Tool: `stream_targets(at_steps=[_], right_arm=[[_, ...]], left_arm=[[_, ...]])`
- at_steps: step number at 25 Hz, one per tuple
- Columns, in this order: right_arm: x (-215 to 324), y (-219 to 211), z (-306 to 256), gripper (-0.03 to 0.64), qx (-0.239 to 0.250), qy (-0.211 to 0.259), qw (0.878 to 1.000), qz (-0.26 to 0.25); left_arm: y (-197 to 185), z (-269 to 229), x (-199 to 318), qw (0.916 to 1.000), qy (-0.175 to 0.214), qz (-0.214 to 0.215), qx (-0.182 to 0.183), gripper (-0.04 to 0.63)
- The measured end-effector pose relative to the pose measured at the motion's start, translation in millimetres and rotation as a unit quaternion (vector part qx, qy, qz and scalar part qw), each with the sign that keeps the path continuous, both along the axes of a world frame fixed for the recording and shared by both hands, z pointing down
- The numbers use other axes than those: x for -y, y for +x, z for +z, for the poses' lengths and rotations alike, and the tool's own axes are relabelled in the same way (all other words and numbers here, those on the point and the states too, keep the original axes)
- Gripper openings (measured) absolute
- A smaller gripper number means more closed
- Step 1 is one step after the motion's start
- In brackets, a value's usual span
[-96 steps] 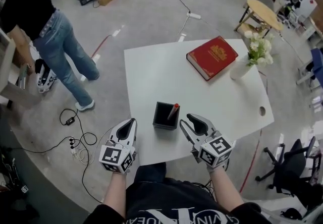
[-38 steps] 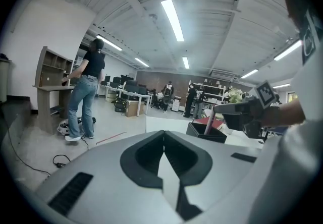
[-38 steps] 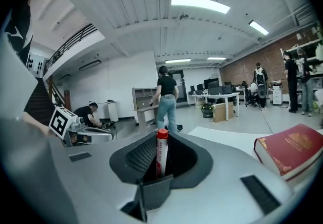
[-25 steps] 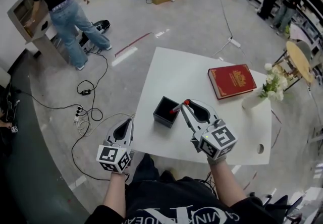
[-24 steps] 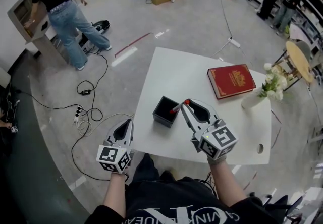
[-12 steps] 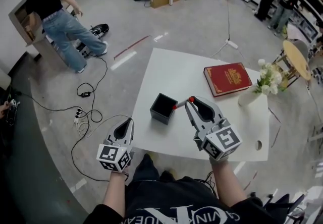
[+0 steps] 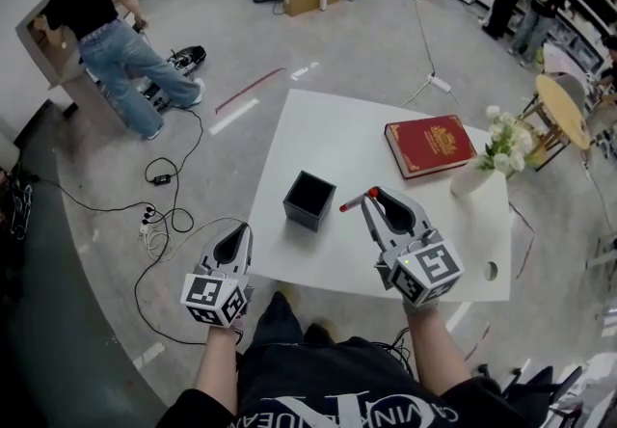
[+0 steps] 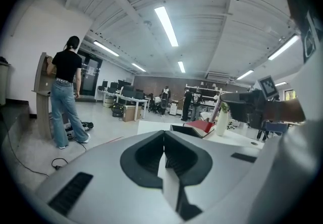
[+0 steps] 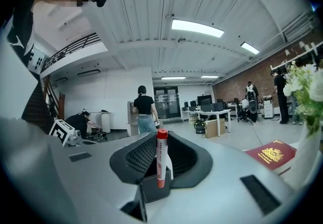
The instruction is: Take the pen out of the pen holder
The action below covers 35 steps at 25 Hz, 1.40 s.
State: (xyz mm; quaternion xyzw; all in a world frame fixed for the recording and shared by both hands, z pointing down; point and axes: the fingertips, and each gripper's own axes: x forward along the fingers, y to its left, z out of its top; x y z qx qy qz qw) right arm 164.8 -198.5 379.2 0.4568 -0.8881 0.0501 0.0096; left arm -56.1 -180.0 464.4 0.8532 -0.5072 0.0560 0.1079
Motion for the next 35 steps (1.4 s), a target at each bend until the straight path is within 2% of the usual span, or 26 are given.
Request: stream_targets(at_steps=[12, 35], right_arm=[[-22.5, 0.6, 23.7, 0.077, -0.02, -0.025, 0.999, 0.003], [-49.2, 0.0, 46.1, 0.077, -0.028, -0.042, 0.999, -0.008]], left_arm=[[-6.3, -2.3, -17.6, 0.9999, 0.005, -0.008, -0.004, 0.005], [-14.5, -8.5, -38.2, 0.9994, 0.019, -0.03, -0.002, 0.003]])
